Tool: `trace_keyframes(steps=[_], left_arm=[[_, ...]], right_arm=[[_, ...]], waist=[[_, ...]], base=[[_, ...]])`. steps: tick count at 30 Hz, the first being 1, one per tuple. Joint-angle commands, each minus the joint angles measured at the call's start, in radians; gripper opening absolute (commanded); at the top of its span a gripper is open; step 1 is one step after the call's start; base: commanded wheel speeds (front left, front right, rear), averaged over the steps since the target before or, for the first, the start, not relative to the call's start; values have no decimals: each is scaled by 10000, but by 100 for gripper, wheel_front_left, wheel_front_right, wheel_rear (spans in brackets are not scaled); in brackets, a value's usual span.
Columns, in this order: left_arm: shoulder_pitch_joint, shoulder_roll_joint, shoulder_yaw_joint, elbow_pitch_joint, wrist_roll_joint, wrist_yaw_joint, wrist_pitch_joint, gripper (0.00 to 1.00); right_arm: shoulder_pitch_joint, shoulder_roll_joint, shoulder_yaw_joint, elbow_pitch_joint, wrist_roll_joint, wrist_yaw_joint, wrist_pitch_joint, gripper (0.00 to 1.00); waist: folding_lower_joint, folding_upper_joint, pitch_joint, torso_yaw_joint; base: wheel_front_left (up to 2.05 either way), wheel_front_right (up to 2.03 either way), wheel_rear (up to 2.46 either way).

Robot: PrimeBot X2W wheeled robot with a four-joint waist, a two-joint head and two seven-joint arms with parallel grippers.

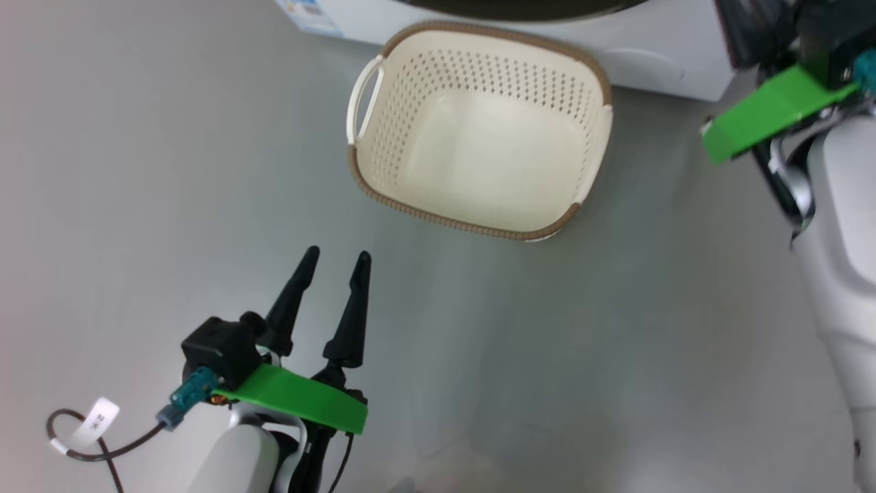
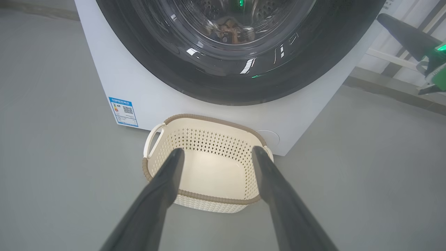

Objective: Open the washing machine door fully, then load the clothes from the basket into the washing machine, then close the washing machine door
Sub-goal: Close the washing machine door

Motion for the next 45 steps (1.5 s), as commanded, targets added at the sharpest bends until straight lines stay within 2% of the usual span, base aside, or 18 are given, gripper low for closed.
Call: trace_keyframes(steps=[1, 13, 23, 28, 43, 44, 45], left_arm=[[164, 273, 477, -109, 107, -27, -65, 100], [996, 273, 1162, 273, 766, -27, -65, 100], [2088, 453, 1845, 305, 923, -27, -65, 100], [2525, 521, 2033, 263, 986, -27, -65, 100], [2882, 528, 2433, 60, 1112, -27, -65, 100], [2887, 521, 2452, 44, 1132, -27, -65, 100], [2893, 514, 2466, 35, 1148, -27, -65, 100]], right_arm=[[606, 307, 9, -400, 208, -59, -3, 0], [4451, 1093, -1030, -1633, 492, -59, -3, 0], [6736, 1761, -1668, -2388, 551, -59, -3, 0], [7578, 2019, -2034, -2654, 499, -59, -3, 0], [8793, 2668, -3514, -3499, 131, -59, -3, 0], [8866, 2690, -3595, -3502, 122, -59, -3, 4], [8936, 2708, -3672, -3514, 89, -59, -3, 40]], waist=[[0, 0, -772, -583], [0, 0, -3237, -2209], [0, 0, -4786, -3531], [0, 0, -5217, -4015], [0, 0, -5458, -4578], [0, 0, -5466, -4583], [0, 0, -5473, -4586]], base=[[0, 0, 0], [0, 0, 0], [0, 0, 0], [0, 0, 0], [0, 0, 0], [0, 0, 0], [0, 0, 0]])
